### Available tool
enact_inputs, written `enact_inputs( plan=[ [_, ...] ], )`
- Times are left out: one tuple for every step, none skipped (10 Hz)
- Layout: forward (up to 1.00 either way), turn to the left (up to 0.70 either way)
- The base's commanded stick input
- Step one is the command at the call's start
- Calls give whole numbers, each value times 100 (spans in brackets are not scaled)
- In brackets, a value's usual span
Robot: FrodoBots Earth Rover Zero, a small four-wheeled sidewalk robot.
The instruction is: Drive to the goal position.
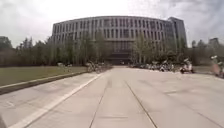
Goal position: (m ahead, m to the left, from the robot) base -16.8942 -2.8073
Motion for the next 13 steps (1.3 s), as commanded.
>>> enact_inputs(
  plan=[
    [70, 0],
    [70, 0],
    [70, 0],
    [70, 0],
    [70, 0],
    [70, 0],
    [70, 0],
    [70, 0],
    [70, 0],
    [70, 0],
    [70, 0],
    [70, 0],
    [70, 0]
  ],
)
